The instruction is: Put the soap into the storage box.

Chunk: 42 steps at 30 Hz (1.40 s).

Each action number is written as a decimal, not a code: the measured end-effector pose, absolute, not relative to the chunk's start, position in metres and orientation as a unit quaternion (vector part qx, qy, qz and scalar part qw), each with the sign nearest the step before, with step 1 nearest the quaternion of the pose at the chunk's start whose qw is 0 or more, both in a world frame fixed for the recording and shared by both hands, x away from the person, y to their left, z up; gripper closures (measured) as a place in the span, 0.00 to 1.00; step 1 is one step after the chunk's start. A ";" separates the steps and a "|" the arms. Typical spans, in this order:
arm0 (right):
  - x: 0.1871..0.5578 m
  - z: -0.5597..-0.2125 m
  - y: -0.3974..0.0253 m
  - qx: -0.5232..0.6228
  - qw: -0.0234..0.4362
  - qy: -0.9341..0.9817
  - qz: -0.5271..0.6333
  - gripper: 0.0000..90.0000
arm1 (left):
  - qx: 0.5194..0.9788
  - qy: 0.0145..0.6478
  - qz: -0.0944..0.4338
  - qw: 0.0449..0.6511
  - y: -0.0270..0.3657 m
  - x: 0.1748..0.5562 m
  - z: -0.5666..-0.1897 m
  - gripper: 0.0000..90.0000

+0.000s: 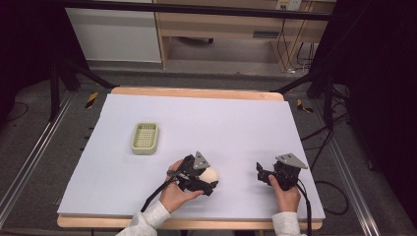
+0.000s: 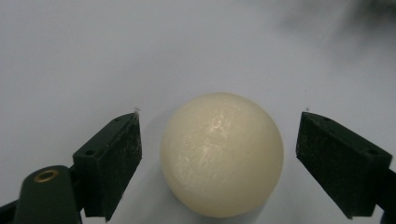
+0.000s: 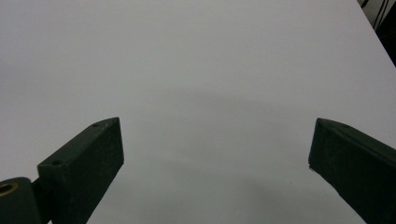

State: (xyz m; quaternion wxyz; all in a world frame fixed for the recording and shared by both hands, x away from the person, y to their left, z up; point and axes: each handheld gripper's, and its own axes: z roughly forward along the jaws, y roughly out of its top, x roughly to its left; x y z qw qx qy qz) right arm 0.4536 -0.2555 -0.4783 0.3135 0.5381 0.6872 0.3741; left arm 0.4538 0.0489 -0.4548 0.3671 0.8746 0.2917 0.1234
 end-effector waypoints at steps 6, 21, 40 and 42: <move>0.454 -0.478 -0.256 0.539 0.313 0.687 0.374 0.04 | 0.875 0.298 0.120 0.361 0.048 0.455 -0.460 0.16; 0.454 -0.479 -0.255 0.538 0.313 0.688 0.373 0.04 | 0.880 0.301 0.115 0.349 0.045 0.456 -0.468 0.22; 0.454 -0.479 -0.255 0.538 0.313 0.690 0.370 0.04 | 0.880 0.306 0.120 0.342 0.042 0.455 -0.470 0.27; 0.454 -0.479 -0.255 0.538 0.313 0.690 0.370 0.04 | 0.880 0.306 0.120 0.341 0.042 0.455 -0.469 0.27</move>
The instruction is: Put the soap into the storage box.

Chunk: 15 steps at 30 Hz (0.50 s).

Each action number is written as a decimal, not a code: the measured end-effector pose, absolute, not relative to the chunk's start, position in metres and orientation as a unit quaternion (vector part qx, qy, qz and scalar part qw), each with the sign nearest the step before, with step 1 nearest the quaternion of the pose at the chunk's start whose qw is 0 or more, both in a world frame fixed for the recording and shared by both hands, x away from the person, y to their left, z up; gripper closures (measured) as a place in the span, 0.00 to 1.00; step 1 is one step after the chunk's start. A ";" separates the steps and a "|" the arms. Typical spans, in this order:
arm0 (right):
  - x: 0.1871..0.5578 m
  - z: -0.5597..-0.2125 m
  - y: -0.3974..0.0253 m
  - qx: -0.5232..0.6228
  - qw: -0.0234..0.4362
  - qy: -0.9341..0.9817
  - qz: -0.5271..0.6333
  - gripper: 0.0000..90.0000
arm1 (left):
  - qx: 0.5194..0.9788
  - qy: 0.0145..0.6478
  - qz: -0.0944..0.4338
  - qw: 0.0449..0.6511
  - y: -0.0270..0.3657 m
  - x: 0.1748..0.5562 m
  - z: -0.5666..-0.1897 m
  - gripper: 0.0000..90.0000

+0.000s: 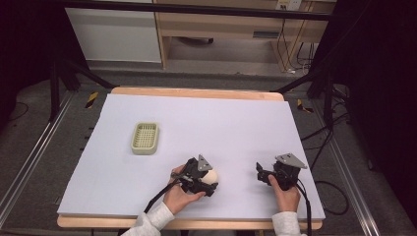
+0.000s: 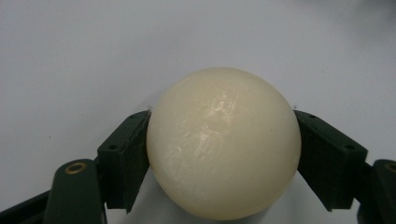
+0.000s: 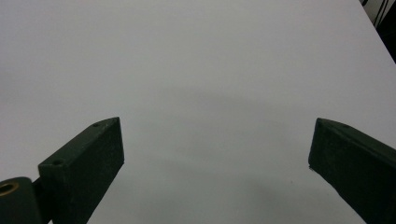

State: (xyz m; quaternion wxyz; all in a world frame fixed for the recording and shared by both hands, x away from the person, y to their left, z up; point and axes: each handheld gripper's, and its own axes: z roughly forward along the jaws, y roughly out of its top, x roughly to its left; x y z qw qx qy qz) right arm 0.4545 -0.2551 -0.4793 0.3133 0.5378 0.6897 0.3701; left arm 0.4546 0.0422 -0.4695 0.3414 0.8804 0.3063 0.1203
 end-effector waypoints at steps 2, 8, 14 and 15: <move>0.455 -0.479 -0.255 0.538 0.313 0.690 0.370 0.04 | 0.881 0.308 0.119 0.340 0.042 0.455 -0.469 0.27; 0.455 -0.480 -0.255 0.537 0.312 0.691 0.370 0.04 | 0.883 0.306 0.116 0.337 0.043 0.454 -0.467 0.27; 0.455 -0.479 -0.255 0.537 0.313 0.690 0.370 0.04 | 0.881 0.306 0.117 0.342 0.046 0.455 -0.462 0.27; 0.455 -0.479 -0.255 0.537 0.313 0.690 0.370 0.04 | 0.881 0.306 0.117 0.343 0.048 0.455 -0.460 0.27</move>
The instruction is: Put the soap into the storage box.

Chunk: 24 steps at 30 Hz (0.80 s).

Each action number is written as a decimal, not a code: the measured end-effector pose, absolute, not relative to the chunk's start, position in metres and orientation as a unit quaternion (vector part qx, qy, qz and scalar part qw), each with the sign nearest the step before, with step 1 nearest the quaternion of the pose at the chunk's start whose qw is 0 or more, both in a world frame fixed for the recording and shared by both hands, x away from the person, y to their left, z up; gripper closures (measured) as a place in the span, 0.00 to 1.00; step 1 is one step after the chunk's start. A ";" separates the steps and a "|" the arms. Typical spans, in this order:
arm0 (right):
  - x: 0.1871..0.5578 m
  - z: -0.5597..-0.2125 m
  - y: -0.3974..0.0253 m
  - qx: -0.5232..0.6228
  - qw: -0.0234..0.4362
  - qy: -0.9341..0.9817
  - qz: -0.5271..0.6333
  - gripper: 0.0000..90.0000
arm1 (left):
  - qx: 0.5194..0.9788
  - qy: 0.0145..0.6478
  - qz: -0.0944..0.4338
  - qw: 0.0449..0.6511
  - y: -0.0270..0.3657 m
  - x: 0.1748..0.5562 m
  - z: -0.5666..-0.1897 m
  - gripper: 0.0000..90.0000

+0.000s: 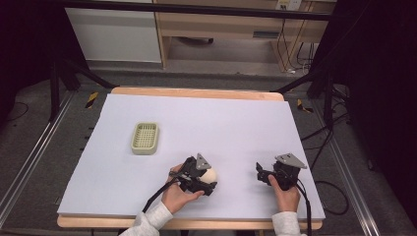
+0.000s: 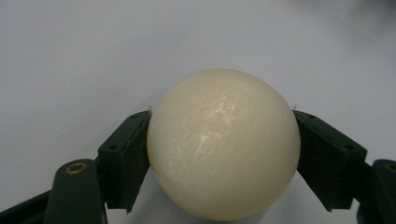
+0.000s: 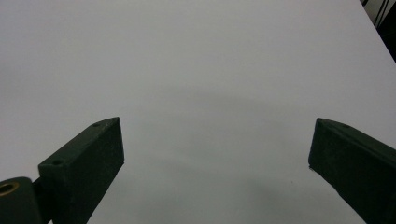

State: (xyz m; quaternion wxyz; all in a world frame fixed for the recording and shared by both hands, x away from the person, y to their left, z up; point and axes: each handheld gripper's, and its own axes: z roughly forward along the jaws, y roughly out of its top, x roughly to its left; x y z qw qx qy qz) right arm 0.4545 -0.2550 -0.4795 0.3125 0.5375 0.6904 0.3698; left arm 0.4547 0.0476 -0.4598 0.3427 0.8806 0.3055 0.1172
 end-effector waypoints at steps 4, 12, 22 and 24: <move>0.454 -0.479 -0.255 0.537 0.313 0.690 0.370 0.04 | 0.880 0.304 0.116 0.346 0.051 0.453 -0.455 0.27; 0.454 -0.480 -0.255 0.538 0.313 0.690 0.371 0.04 | 0.876 0.308 0.122 0.350 0.062 0.453 -0.447 0.27; 0.454 -0.479 -0.255 0.538 0.313 0.689 0.373 0.04 | 0.872 0.316 0.131 0.351 0.078 0.455 -0.435 0.27; 0.454 -0.479 -0.255 0.538 0.313 0.688 0.373 0.04 | 0.870 0.318 0.132 0.353 0.081 0.456 -0.433 0.27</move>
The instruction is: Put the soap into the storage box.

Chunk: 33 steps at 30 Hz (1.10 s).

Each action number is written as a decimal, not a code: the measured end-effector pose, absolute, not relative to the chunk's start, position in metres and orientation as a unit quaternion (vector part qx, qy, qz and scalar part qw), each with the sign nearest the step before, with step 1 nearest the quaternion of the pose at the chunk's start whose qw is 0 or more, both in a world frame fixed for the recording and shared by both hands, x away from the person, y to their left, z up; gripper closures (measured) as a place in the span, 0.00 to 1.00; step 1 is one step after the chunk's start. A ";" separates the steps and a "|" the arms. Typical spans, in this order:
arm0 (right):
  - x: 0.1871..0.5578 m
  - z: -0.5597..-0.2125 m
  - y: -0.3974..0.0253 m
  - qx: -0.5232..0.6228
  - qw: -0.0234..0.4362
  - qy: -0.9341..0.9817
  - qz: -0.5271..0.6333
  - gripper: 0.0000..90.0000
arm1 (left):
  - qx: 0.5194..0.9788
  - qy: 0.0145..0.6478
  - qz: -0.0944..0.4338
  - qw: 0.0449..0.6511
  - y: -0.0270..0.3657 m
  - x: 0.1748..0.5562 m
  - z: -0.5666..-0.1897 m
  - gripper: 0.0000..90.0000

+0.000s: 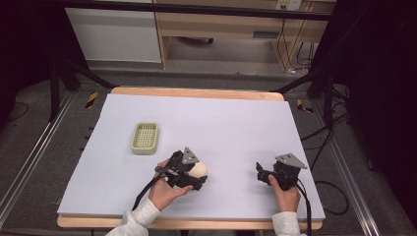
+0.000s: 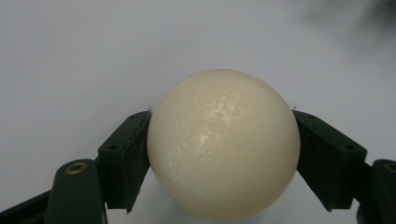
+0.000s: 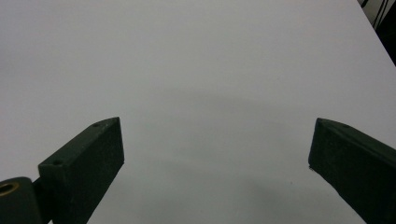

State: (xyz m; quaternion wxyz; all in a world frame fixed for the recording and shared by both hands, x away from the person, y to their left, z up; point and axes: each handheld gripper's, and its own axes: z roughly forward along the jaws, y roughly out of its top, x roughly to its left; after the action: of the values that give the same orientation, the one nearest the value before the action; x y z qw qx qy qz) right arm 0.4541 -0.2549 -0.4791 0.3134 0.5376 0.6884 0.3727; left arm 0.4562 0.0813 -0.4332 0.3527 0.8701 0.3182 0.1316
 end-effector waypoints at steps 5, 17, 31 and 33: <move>0.454 -0.479 -0.255 0.538 0.313 0.687 0.374 0.04 | 0.868 0.323 0.136 0.352 0.088 0.458 -0.429 0.27; 0.454 -0.479 -0.255 0.538 0.314 0.687 0.374 0.04 | 0.857 0.343 0.145 0.356 0.111 0.466 -0.420 0.27; 0.454 -0.479 -0.255 0.536 0.314 0.689 0.374 0.04 | 0.844 0.367 0.166 0.355 0.142 0.480 -0.406 0.27; 0.454 -0.480 -0.254 0.536 0.313 0.689 0.374 0.04 | 0.840 0.373 0.167 0.356 0.146 0.482 -0.405 0.27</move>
State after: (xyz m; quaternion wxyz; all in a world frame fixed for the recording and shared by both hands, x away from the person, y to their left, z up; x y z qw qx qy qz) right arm 0.4542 -0.2545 -0.4796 0.3133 0.5363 0.6889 0.3738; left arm 0.4823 0.1458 -0.4048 0.3559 0.8405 0.3727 0.1674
